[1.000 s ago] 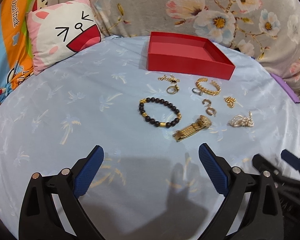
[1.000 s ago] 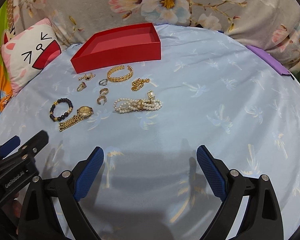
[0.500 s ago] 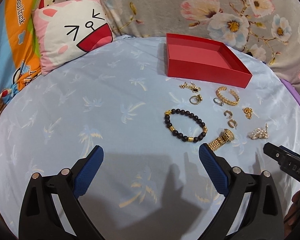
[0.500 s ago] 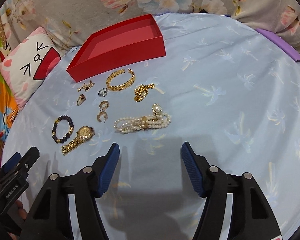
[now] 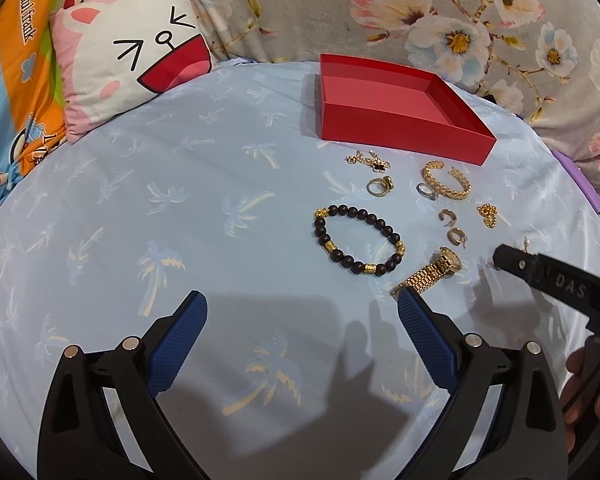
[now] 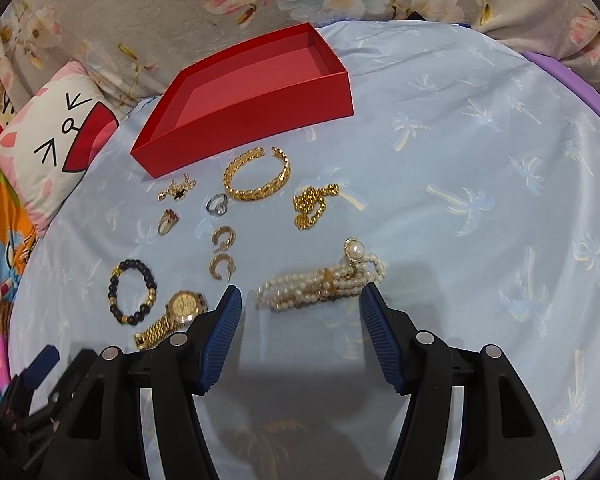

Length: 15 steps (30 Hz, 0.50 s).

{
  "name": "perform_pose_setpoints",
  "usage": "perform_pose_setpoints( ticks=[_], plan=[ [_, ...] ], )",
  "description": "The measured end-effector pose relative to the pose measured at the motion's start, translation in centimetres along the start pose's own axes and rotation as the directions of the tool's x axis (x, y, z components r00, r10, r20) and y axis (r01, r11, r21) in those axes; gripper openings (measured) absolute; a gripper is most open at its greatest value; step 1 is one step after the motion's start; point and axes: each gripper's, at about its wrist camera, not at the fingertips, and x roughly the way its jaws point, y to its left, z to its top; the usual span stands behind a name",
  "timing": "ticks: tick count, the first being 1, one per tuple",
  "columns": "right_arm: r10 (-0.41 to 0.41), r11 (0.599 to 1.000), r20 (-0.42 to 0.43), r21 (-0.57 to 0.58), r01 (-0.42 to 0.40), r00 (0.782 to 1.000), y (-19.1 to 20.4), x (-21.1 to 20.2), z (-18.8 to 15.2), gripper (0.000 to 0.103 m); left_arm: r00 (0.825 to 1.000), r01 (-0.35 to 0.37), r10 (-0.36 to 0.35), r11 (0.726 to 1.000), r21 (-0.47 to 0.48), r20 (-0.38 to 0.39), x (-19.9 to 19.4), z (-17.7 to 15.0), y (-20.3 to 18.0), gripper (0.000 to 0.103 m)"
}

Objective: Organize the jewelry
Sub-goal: 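Grasp the pearl bracelet with the right tool while the left tool approaches the gold watch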

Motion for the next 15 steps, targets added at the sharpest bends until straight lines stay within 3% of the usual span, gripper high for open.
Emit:
perform_pose_setpoints(
  ticks=[3, 7, 10, 15],
  plan=[
    [-0.022, 1.000, 0.012, -0.012, 0.022, 1.000, 0.5, 0.6, 0.5, 0.059, 1.000, 0.002, -0.002, 1.000, -0.002, -0.005, 0.2, -0.1, 0.1, 0.094],
    [-0.073, 0.996, 0.033, -0.055, 0.075, 0.997, 0.9, 0.8, 0.6, 0.039, 1.000, 0.012, -0.012, 1.000, -0.001, -0.017, 0.4, -0.2, 0.1, 0.094],
    [-0.087, 0.995, 0.039, -0.053, 0.089, 0.995, 0.0, 0.6, 0.4, 0.012, 0.999, 0.031, -0.031, 1.000, 0.006, -0.027, 0.6, -0.1, -0.2, 0.094],
    [-0.066, 0.997, 0.036, -0.039, 0.067, 0.997, -1.8, -0.4, -0.2, 0.010, 0.996, 0.090, -0.089, 0.995, 0.046, -0.022, 0.4, 0.3, -2.0, 0.094]
  ],
)
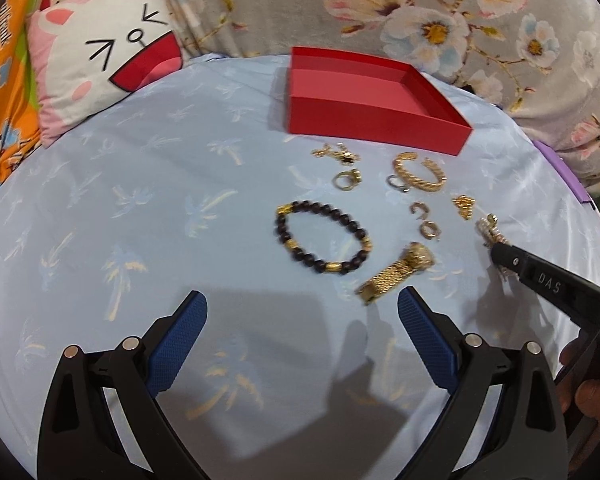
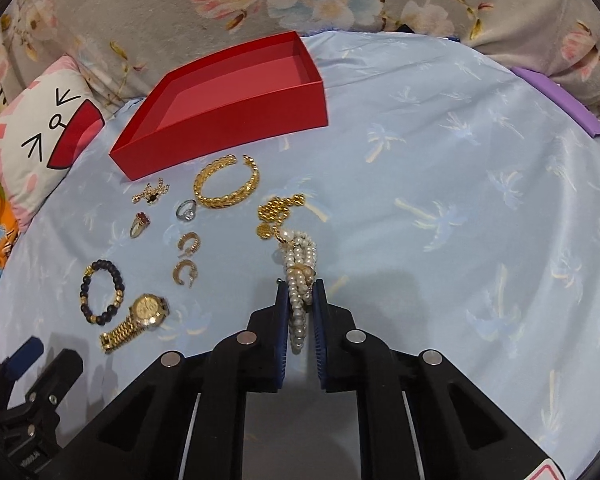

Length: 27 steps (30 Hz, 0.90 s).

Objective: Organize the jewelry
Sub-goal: 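Grasp the pearl bracelet with the right tool while the left tool approaches the gold watch, then grasp the gold watch with the left tool while the right tool lifts the pearls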

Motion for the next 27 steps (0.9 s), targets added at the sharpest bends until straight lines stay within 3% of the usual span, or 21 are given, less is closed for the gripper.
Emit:
perform_pose_setpoints(
  ticks=[6, 9, 12, 16, 27],
  plan=[
    [0.018, 1.000, -0.004, 0.025, -0.018, 1.000, -1.8, -1.3, -1.2, 0.010, 0.996, 0.080, -0.078, 0.994, 0.077, -0.032, 1.3, 0.7, -3.4, 0.088],
    [0.027, 0.999, -0.008, 0.034, -0.027, 1.000, -2.4, -1.8, -1.6, 0.010, 0.993, 0.117, -0.112, 0.987, 0.110, -0.048, 1.9, 1.1, -4.8, 0.073],
    [0.039, 0.998, -0.014, 0.043, -0.038, 0.999, -2.8, -2.1, -1.8, 0.010, 0.989, 0.145, -0.139, 0.979, 0.145, -0.047, 2.5, 1.5, -5.8, 0.071],
    [0.049, 0.998, -0.020, 0.044, -0.048, 0.999, -3.1, -2.2, -1.9, 0.010, 0.983, 0.178, -0.169, 0.969, 0.169, -0.067, 3.6, 1.7, -6.3, 0.056],
    [0.059, 0.997, -0.019, 0.045, -0.058, 0.998, -3.1, -2.3, -1.9, 0.010, 0.981, 0.193, -0.183, 0.960, 0.204, -0.067, 4.3, 1.7, -6.6, 0.024]
  ],
)
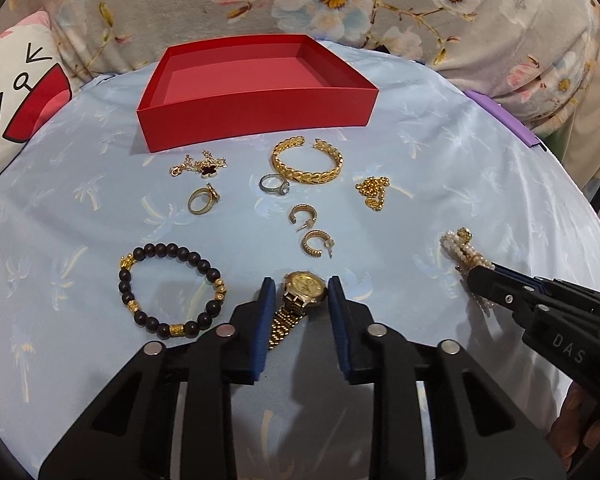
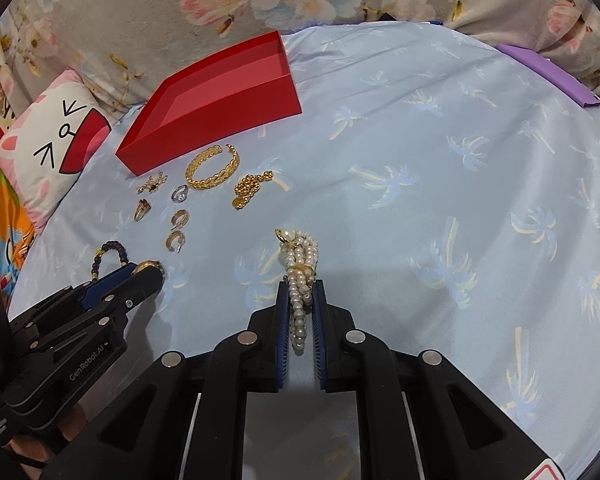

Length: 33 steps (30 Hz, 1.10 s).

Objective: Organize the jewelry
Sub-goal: 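Grasp the gold watch with the left tool while the right tool lifts the pearls, then carry the watch and pearls into the red box and open both tools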

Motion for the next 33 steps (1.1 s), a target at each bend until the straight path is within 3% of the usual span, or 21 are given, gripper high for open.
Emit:
perform_pose_setpoints(
  ticks=[8, 18, 25, 33],
  plan=[
    [0.002, 1.000, 0.020, -0.012, -0.002, 1.000, 0.2, -0.7, -0.2, 0.010, 1.000, -0.005, 0.005, 1.000, -0.014, 0.021, -0.9, -0.3, -0.3, 0.021],
    [0.041, 0.999, 0.068, -0.032, -0.039, 0.997, 0.8, -3.2, 0.9, 0.010, 0.996, 0.020, -0.013, 0.996, -0.084, 0.083, -5.2, 0.8, 0.8, 0.021],
    [0.097, 0.994, 0.111, -0.053, -0.092, 0.989, 1.6, -4.0, 5.5, 0.010, 0.991, 0.029, -0.014, 0.993, -0.111, 0.134, -6.7, 4.5, 3.0, 0.021],
    [0.128, 0.987, 0.127, -0.109, -0.115, 0.983, 3.9, -1.1, 12.8, 0.010, 0.984, -0.033, 0.051, 0.994, -0.105, 0.172, -4.5, 10.7, 5.4, 0.021]
  ],
)
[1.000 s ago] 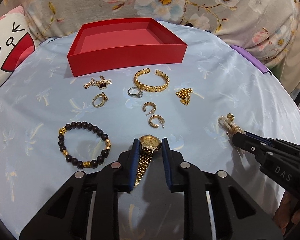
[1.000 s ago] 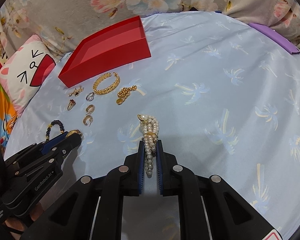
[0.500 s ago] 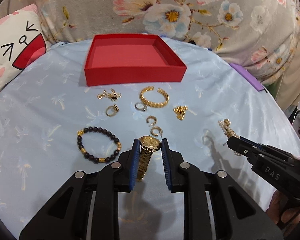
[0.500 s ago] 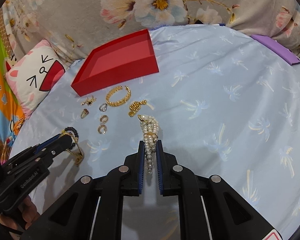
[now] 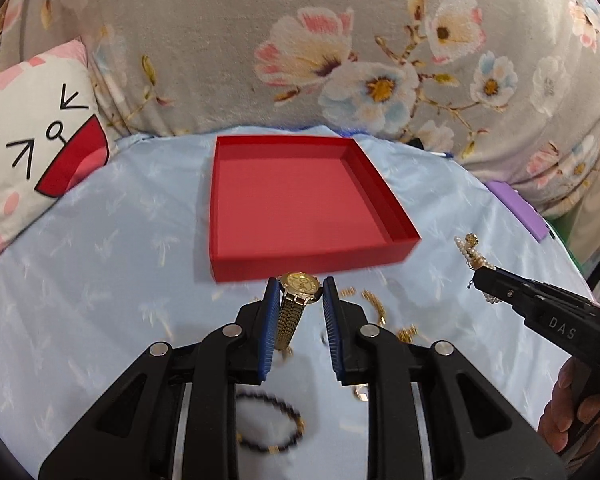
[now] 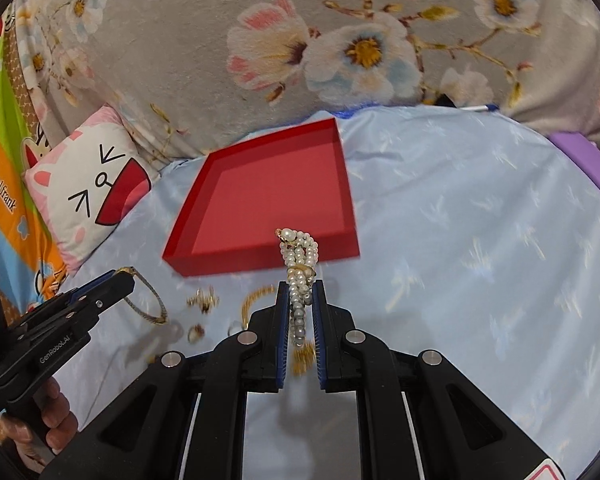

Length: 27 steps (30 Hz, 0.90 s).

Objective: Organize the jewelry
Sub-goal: 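Carry the watch and pearls into the red box and open both tools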

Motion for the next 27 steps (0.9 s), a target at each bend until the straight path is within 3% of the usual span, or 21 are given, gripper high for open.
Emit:
perform_pose_setpoints(
  ticks=[10, 14, 20, 27],
  plan=[
    [-0.010, 0.998, 0.000, -0.060, 0.010, 1.000, 1.9, 9.4, 9.6, 0.010, 0.998, -0.053, 0.054, 0.999, -0.007, 0.021, 8.6, 8.9, 2.0, 0.021],
    [-0.015, 0.998, -0.024, -0.068, 0.013, 1.000, 1.9, 13.1, 12.3, 0.010, 0.997, -0.083, 0.083, 0.997, -0.006, 0.011, 12.3, 11.0, 2.6, 0.021],
    [-0.036, 0.995, -0.078, -0.097, 0.028, 0.996, 1.7, 18.0, 13.8, 0.010, 0.993, -0.109, 0.108, 0.994, -0.019, -0.051, 17.4, 12.0, 3.9, 0.021],
    [-0.071, 0.991, -0.128, -0.121, 0.056, 0.989, 1.6, 21.0, 13.9, 0.011, 0.992, -0.104, 0.102, 0.994, -0.023, -0.077, 19.9, 12.5, 4.2, 0.020]
  ],
)
